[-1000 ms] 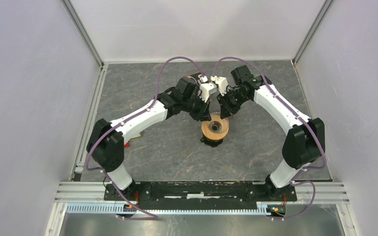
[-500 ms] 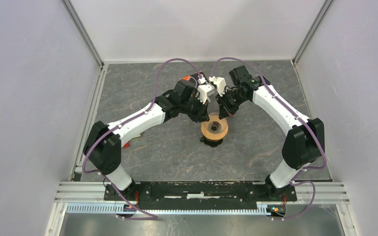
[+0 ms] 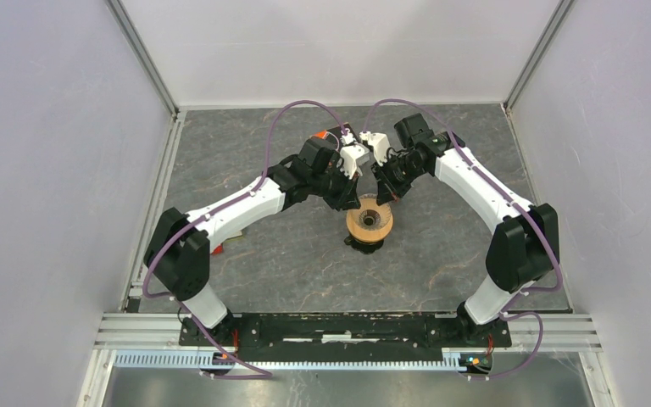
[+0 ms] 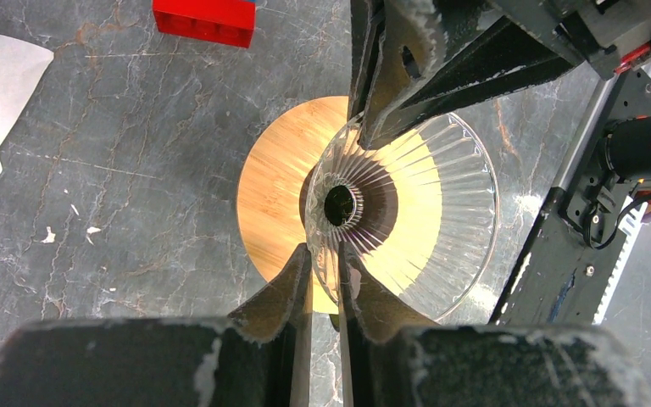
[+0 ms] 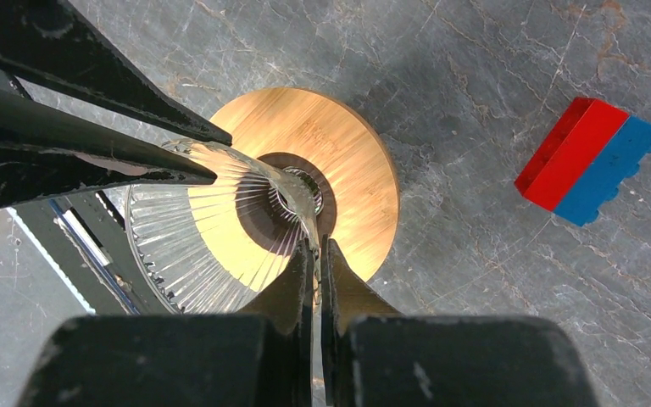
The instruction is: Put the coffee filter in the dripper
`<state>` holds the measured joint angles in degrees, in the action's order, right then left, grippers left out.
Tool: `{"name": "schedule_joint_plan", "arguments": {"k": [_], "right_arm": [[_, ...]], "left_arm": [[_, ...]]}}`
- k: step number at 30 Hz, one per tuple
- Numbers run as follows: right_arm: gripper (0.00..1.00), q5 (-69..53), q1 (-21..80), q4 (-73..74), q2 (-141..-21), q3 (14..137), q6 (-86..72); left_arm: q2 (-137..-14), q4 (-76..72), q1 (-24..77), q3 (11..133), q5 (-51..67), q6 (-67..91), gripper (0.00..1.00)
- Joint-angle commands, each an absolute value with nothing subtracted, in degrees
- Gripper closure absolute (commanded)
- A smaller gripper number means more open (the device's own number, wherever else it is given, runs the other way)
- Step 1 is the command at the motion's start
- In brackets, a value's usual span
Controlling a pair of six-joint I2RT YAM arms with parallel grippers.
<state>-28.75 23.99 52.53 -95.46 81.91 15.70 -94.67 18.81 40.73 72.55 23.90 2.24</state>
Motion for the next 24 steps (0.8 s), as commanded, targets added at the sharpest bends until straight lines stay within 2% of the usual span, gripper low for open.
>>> {"name": "schedule_joint_plan", "arguments": {"k": [1,10,16,24], "right_arm": [[1.00,-30.94,27.55,50.69,-97.56,79.46,20.87],[1.00,-30.59,27.87,51.40,-98.57,80.96,21.00],[0.89,-30.77,27.84,53.41,-97.94,85.28,21.97],[0.77,-30.16,27.78,54.14,-97.03,86.48,22.24]], "left_arm": [[-99.23,23.47,39.59,70.85,20.40,5.80,0.98],[-99.69,23.46,39.66,70.75,20.56,5.54,0.98],[-97.99,23.39,39.55,71.17,20.04,4.92,0.97],[-96.71,24.04,39.63,72.48,20.21,4.92,0.87]]}}
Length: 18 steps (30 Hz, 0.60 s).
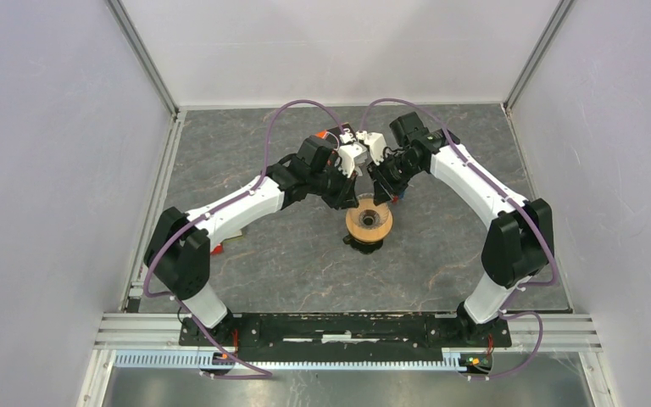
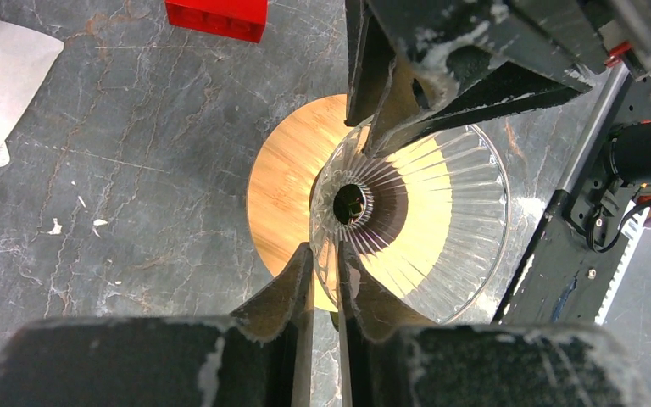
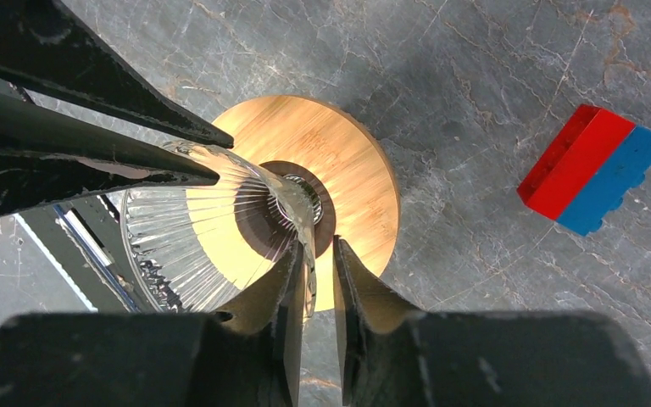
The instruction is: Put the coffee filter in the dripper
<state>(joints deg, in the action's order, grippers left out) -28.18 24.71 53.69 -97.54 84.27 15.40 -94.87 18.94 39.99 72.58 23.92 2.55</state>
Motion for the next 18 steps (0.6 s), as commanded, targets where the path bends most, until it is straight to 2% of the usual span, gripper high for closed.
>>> {"name": "schedule_joint_plan", "arguments": {"k": [1,4,6,9,14,18], "right_arm": [[0.76,-30.09,27.77,54.19,-96.83,86.64,22.24],[0.72,-29.45,27.77,54.43,-96.51,87.51,22.23],[0.67,-29.38,27.82,55.07,-96.56,88.67,22.46],[0.60,-28.68,27.70,55.62,-96.69,89.76,22.58],[0.57,-28.96,27.67,56.04,-96.44,90.33,22.59],[0.56,-29.22,27.66,56.41,-95.88,90.18,22.83]], "left_arm": [[-96.47,24.04,39.66,72.64,20.24,4.75,0.86],[-95.82,24.12,39.64,73.00,20.35,4.61,0.79],[-95.68,24.42,39.64,73.44,20.44,4.44,0.72],[-95.73,24.87,39.68,74.41,20.65,4.26,0.66],[-96.08,25.12,39.63,75.93,21.08,4.22,0.59],[-96.06,25.30,39.66,76.67,21.27,4.14,0.49]]}}
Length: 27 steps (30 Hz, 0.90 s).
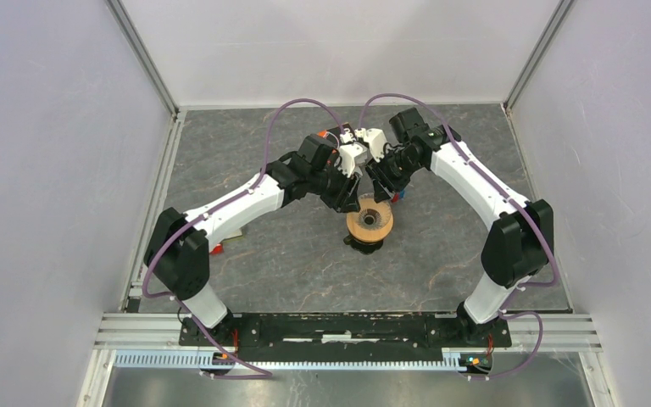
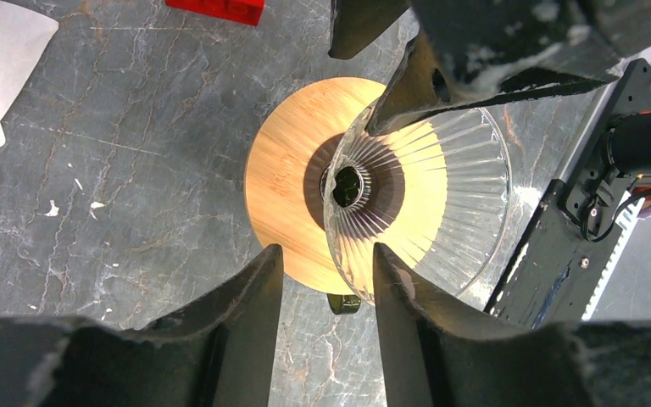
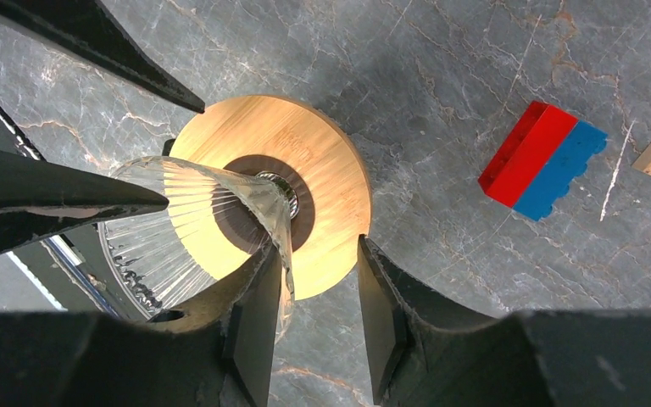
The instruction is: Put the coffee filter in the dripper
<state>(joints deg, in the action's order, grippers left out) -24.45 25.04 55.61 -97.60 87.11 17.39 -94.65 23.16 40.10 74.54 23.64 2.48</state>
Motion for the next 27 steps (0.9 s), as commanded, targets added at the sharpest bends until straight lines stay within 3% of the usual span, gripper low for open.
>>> {"name": "schedule_joint_plan", "arguments": {"k": [1,9,14,27], "right_arm": [[0.56,-29.36,27.68,56.39,-95.70,90.20,22.84],[0.54,-29.76,27.37,56.24,-95.11,90.04,22.98],[0.59,-29.58,26.77,56.03,-95.53,89.26,23.29],[0.86,-31.99,26.45,53.14,-95.29,84.81,22.77]], "left_arm": [[-96.07,25.52,39.63,77.02,21.25,4.07,0.47],[-95.60,26.28,39.61,79.10,21.45,3.52,0.43],[-96.26,26.32,39.64,78.48,21.76,3.69,0.48],[-99.43,25.16,39.64,77.25,25.47,7.10,0.90]]}}
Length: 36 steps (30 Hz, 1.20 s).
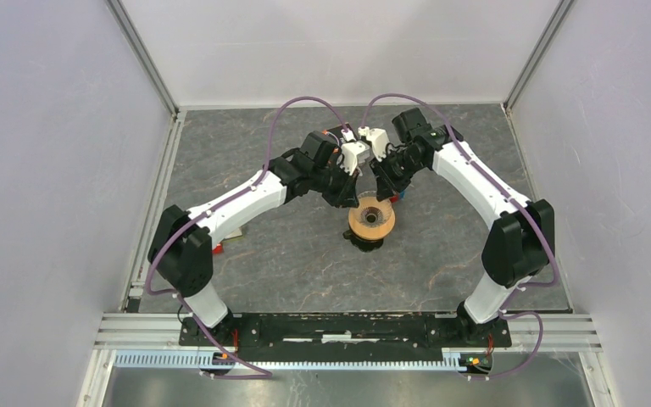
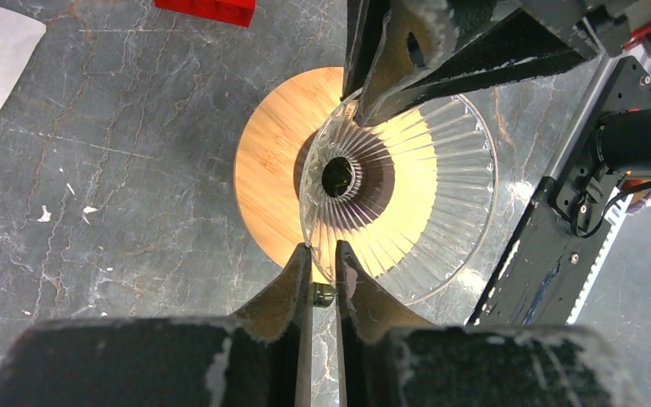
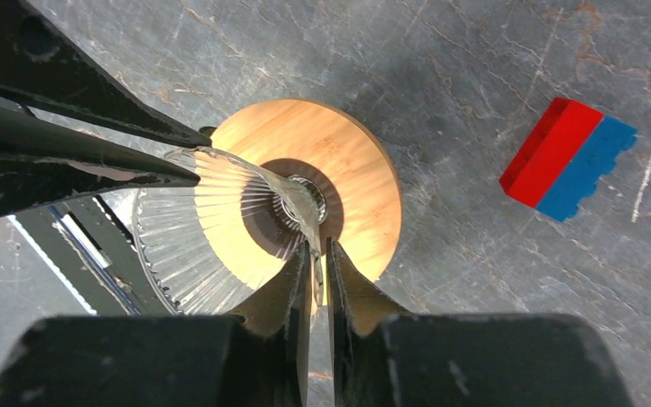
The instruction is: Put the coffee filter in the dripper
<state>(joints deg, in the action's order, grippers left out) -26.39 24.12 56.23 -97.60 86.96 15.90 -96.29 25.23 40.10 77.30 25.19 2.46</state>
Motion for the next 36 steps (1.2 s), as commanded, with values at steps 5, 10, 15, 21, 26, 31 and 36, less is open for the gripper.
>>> {"name": "schedule_joint_plan", "arguments": {"k": [5,10,15,21,26,31,36], "right_arm": [[0.96,-32.20,26.46,50.32,-94.55,80.97,22.24],[1.00,-31.30,26.48,48.21,-94.14,78.07,22.08],[1.00,-31.07,26.49,46.76,-93.46,75.56,22.09],[1.00,-31.30,26.53,42.51,-90.55,70.83,21.97],[1.00,-31.45,26.51,37.29,-87.21,65.50,21.60],[1.00,-31.03,26.53,34.35,-85.33,62.62,21.31],[1.00,-31.46,26.54,33.80,-86.05,61.50,21.45]], "left_arm": [[-100.26,24.84,39.72,76.94,25.49,8.81,0.98],[-101.25,25.48,39.77,78.69,24.97,9.96,0.98],[-101.82,25.44,40.23,78.85,24.51,10.28,0.98],[-101.17,25.41,41.36,77.99,23.34,9.12,0.98],[-100.76,25.14,42.14,77.39,22.60,8.36,0.98],[-101.00,25.13,42.36,77.22,22.13,7.82,0.98],[-101.70,25.14,42.51,77.20,22.07,7.56,0.98]]}}
